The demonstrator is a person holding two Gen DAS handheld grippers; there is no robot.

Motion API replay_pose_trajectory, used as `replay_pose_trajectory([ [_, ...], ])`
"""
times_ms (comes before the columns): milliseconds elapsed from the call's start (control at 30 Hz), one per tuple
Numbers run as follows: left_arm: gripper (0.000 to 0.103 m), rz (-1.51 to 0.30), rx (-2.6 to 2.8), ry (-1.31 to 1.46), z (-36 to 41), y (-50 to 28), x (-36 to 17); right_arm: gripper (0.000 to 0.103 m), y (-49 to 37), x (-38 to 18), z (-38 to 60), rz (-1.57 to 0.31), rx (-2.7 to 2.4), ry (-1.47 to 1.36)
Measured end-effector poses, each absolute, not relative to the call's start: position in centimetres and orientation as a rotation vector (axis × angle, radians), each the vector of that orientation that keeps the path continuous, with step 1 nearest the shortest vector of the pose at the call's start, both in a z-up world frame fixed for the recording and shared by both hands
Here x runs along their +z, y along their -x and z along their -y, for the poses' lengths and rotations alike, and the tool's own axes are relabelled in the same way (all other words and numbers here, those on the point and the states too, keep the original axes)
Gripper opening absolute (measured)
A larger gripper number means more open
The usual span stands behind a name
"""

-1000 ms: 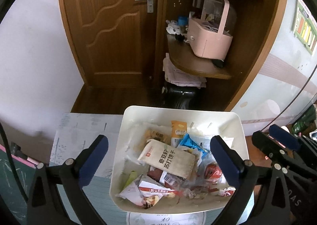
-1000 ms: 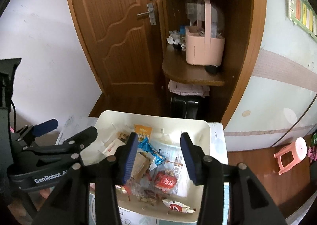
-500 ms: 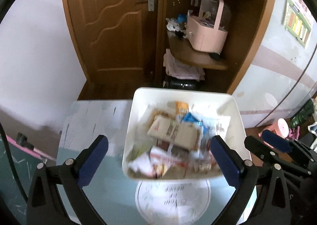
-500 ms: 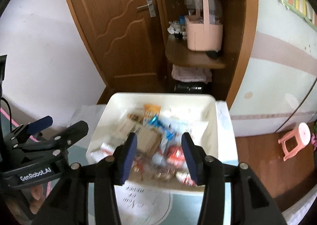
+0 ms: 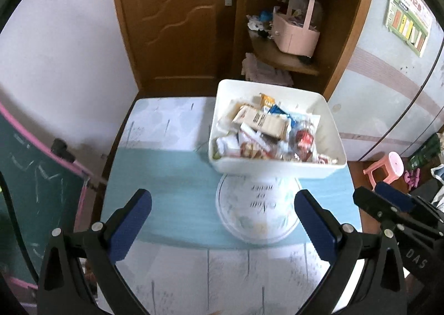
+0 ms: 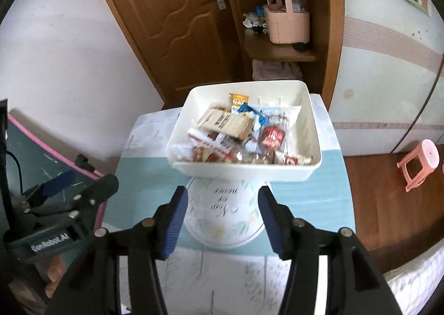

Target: Organize snacks

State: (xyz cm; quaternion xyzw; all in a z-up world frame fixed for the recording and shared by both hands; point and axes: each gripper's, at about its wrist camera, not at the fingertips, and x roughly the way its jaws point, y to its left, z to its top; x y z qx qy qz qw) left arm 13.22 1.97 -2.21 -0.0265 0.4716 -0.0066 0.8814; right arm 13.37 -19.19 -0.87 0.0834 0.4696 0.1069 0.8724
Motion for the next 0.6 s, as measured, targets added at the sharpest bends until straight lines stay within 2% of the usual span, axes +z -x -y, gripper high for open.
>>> replay_pose_trajectory([
  [267,0.102,-0.962,0.011,0.013,-2.8,-8.0,-1.0,0.054,-8.8,0.4,17.9,-0.971,0.209,-0.167],
  [600,0.102,-0.957,0.018,0.026,-3.2,-6.4,-0.2,0.054,-6.0,1.6,16.8,-0.936,0.213,-0.149],
])
